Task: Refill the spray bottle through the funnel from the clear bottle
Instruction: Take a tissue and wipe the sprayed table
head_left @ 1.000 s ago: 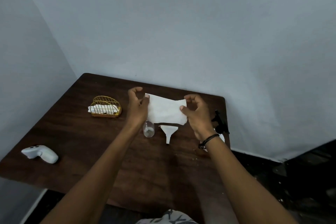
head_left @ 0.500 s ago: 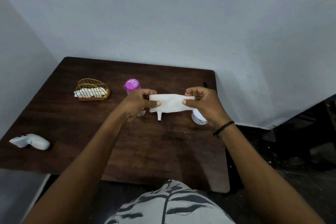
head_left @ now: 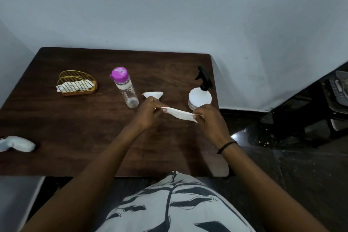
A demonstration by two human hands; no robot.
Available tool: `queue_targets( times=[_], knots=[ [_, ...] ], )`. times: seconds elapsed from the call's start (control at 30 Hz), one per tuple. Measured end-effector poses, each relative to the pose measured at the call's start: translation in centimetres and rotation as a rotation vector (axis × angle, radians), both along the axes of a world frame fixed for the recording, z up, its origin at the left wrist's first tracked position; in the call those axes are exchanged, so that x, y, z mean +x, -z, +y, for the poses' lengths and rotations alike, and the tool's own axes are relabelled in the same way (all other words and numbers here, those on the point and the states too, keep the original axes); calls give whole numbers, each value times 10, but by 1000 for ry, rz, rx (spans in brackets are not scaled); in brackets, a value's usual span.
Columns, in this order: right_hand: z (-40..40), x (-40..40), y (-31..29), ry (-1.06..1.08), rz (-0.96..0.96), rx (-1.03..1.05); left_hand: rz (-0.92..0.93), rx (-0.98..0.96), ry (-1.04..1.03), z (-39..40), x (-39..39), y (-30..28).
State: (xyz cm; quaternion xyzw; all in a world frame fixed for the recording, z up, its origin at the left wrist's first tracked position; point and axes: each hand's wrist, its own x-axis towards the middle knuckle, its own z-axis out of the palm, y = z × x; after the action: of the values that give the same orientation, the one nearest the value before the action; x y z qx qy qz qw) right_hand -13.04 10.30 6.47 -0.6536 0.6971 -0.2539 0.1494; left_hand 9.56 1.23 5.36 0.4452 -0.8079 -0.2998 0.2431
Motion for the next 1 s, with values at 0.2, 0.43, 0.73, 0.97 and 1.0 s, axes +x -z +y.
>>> queue_targets(
  times=[0.2,0.43,0.73,0.97,1.0],
  knots=[
    [31,1,52,65,-84,20,347,619,-291,18,-24,43],
    [32,12,76,108,-115,32,608,832,-505,2,-48,54],
    [55,32,106,57,352,143,-146,-35,-110,0,-25,98],
    [27,28,112,-100,407,-49,-321,-342,235,21,-26,116],
    [23,28,117,-148,422,-57,-386,-324,257,23,-26,119]
  ],
)
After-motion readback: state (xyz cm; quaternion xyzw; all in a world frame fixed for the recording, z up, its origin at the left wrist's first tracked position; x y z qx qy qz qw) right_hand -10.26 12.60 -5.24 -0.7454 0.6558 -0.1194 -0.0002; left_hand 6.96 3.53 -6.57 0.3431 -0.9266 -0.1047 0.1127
